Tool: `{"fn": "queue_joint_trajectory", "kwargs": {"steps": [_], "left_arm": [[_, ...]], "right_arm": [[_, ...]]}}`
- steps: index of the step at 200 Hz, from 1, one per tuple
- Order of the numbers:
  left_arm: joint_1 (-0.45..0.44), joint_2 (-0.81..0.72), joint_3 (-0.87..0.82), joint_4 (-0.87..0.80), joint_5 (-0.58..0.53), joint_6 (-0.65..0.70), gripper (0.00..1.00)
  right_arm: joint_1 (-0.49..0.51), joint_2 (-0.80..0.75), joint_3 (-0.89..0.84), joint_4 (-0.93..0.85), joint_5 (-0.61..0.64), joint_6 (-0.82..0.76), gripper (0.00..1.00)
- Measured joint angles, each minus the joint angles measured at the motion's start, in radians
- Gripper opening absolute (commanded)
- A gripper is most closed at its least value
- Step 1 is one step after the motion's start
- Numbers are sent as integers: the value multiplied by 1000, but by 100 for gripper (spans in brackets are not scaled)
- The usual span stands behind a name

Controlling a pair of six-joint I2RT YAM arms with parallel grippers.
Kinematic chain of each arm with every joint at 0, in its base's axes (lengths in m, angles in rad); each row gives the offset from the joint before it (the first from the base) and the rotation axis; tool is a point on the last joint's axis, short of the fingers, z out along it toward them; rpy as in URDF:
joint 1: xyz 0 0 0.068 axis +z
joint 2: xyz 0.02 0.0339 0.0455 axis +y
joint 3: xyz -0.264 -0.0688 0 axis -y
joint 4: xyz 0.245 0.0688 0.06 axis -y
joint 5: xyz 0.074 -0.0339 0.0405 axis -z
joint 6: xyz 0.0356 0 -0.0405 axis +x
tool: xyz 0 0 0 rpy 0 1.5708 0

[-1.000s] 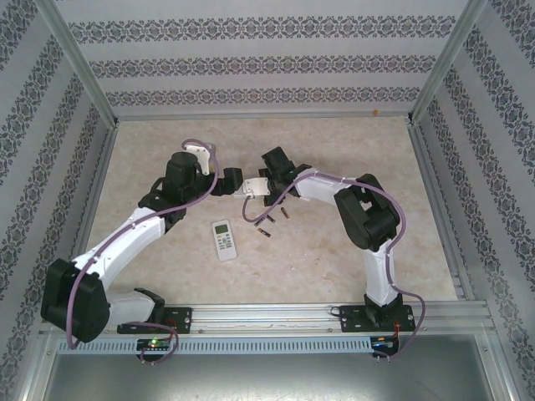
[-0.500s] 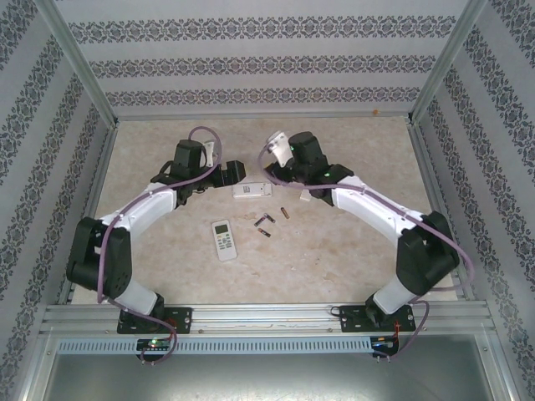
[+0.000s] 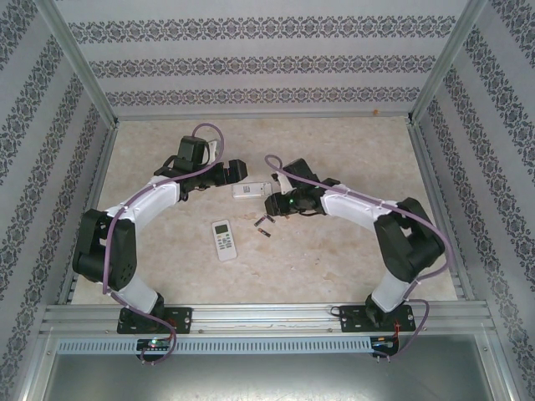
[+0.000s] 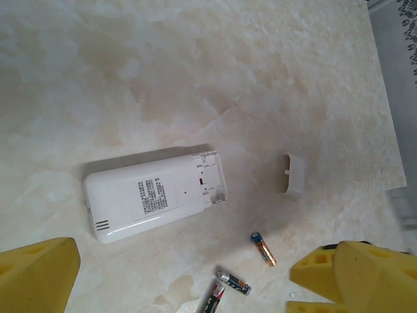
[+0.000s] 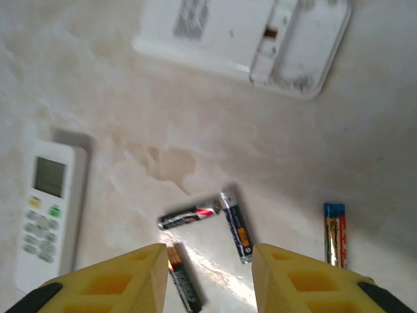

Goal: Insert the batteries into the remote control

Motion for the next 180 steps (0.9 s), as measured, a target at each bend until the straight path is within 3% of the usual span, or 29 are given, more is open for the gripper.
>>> {"fn": "queue_joint_trajectory", "kwargs": {"steps": [74, 134, 180], "left_arm": [[0, 5, 0, -3, 14, 0, 100], [0, 14, 0, -3, 19, 0, 100], [0, 14, 0, -3, 19, 0, 100]], "right_arm": [[29, 121, 53, -36, 12, -56, 40], [54, 125, 71, -55, 114, -94, 40], [31, 37, 46, -52, 273, -57, 40]]}}
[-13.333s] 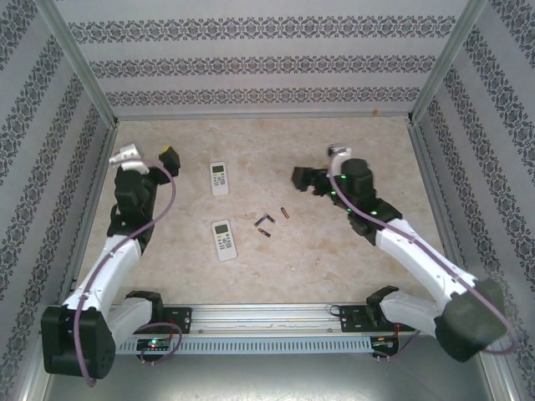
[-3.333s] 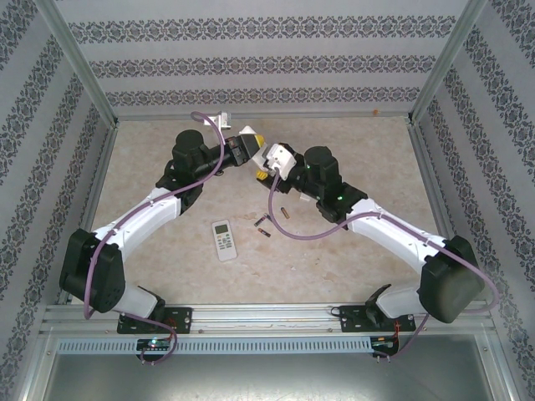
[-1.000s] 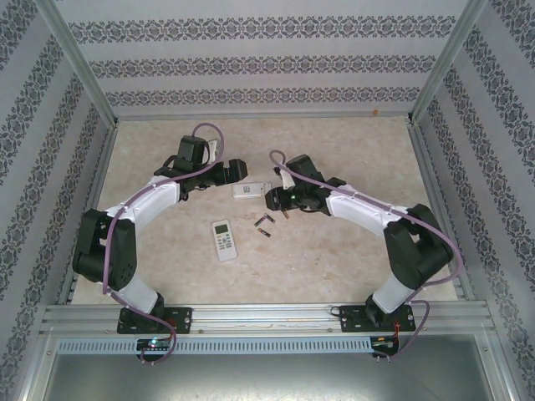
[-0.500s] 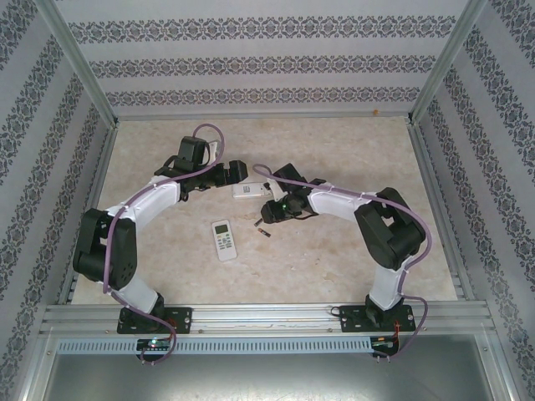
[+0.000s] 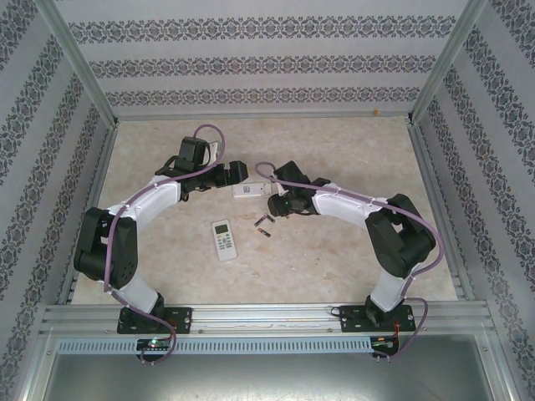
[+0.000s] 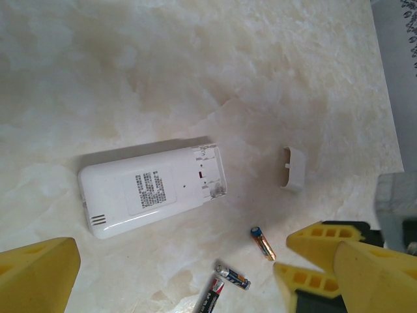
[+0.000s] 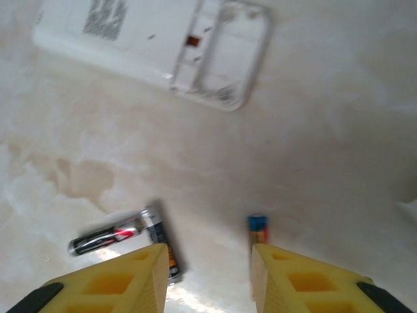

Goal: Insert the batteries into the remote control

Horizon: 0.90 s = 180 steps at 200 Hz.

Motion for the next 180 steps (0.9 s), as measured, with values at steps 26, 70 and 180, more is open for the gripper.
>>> {"fn": "queue_joint_trajectory", "kwargs": {"steps": [26, 70, 180], "left_arm": [[0, 0, 0, 0, 0, 0, 100], [0, 0, 0, 0, 0, 0, 100], [0, 0, 0, 0, -9, -11, 100]], "right_arm": [[-26, 11, -9, 0, 16, 26, 44], [-25, 92, -9, 0, -6, 49, 28], [-54, 54, 53, 49, -71, 257, 9]]}}
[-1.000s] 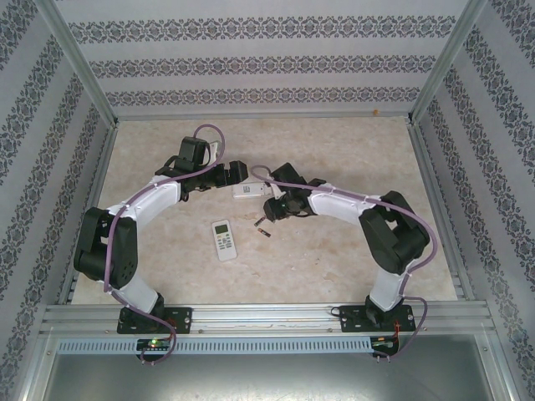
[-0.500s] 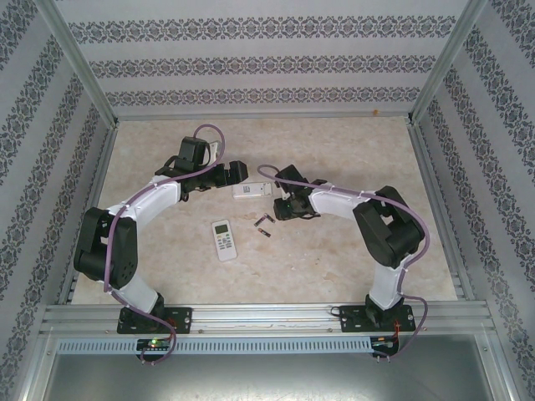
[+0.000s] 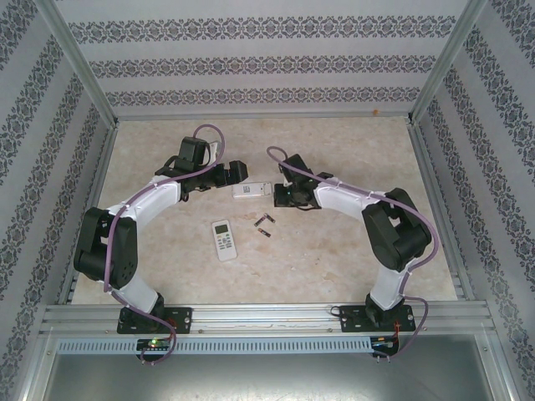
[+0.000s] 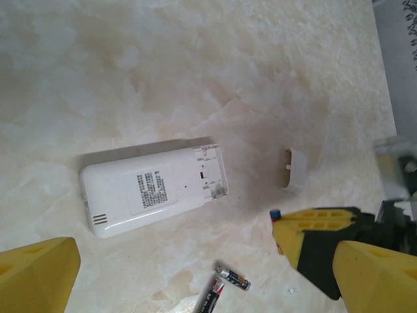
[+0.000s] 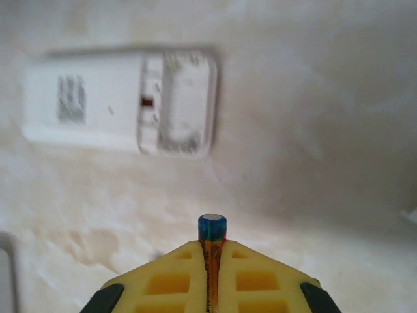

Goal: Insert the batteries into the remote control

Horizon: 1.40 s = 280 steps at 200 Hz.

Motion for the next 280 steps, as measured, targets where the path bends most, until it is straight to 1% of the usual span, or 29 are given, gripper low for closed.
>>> {"fn": "queue_joint_trajectory", "kwargs": {"steps": [18, 44, 88, 129, 142, 162, 180, 223, 246, 280], "left_arm": [[0, 0, 0, -6, -15, 0, 100], [0, 0, 0, -30, -31, 1, 100], [0, 0, -3, -34, -39, 1, 100], [0, 0, -4, -34, -39, 4, 100], [0, 0, -4, -34, -39, 4, 100], [0, 0, -4, -34, -39, 4, 100], [0, 0, -4, -34, -39, 4, 100], [0, 0, -4, -34, -42, 4, 100], [0, 4, -4, -34, -40, 4, 100], [0, 50, -4, -34, -27, 4, 98]], "right_arm": [[-11, 18, 45, 23, -4, 41, 10], [-16, 92, 115, 46, -23, 80, 11], [-18, 206, 168, 50, -55, 125, 12], [-18, 235, 200, 48, -72, 132, 14], [-18, 240, 212, 50, -76, 135, 17], [-18, 249, 222, 50, -81, 147, 25], [-18, 260, 225, 50, -89, 154, 29], [-18, 263, 225, 47, -99, 154, 25], [-18, 262, 225, 46, -100, 152, 19], [-18, 262, 224, 46, -100, 150, 19]]}}
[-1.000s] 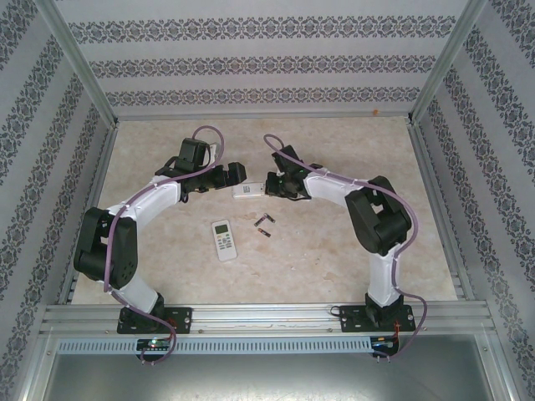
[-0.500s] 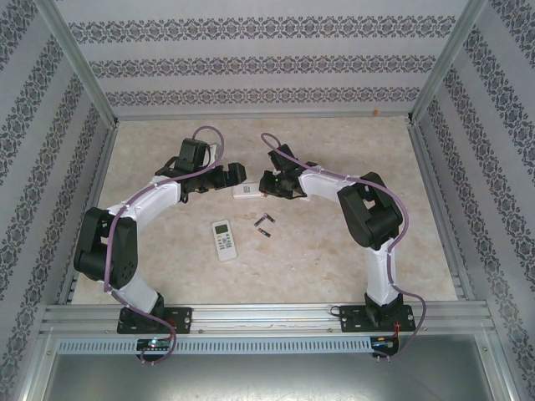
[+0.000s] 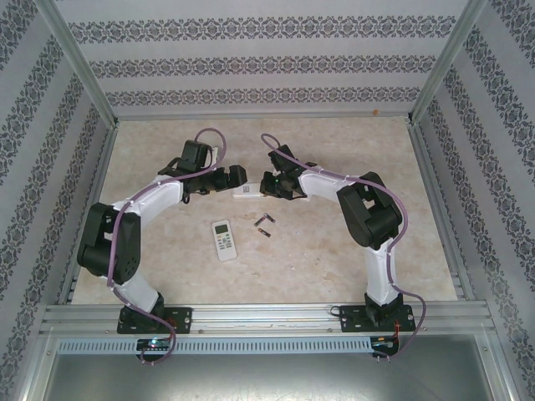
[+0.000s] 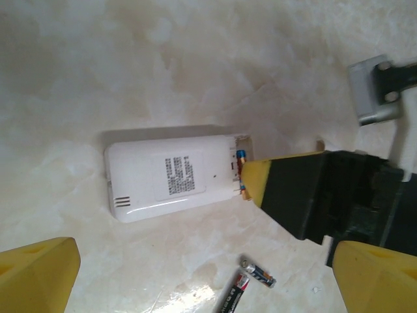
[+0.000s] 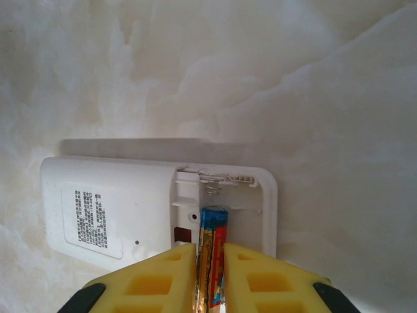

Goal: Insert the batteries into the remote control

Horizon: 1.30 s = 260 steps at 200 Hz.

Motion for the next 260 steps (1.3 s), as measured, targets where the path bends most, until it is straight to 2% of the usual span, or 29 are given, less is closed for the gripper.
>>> {"fn": "queue_joint_trajectory", "kwargs": {"steps": [15, 43, 63, 79, 103, 155, 202, 231, 260], "left_arm": [[0, 32, 1, -4, 8, 0, 95], [0, 83, 12, -36, 13, 3, 80], [0, 124, 41, -65, 13, 7, 75], [0, 151, 61, -85, 13, 9, 75], [0, 170, 72, -101, 13, 9, 75], [0, 170, 87, -109, 12, 9, 76], [0, 171, 99, -125, 5, 9, 75], [0, 183, 132, -130, -7, 13, 67], [0, 217, 163, -132, -15, 17, 65]], "right_arm": [[-6, 0, 0, 0, -1, 0, 19], [-6, 3, 1, 0, -2, -4, 18], [-6, 15, 9, 2, -2, -10, 19], [-10, 24, 20, 2, -3, -16, 19], [-15, 27, 21, 1, -23, -23, 26], [-19, 19, 24, -5, -31, -34, 32], [-19, -33, 22, -22, -31, -50, 28], [-19, -39, 10, -22, -32, -53, 27], [-19, -39, 0, -26, -32, -53, 26]]}}
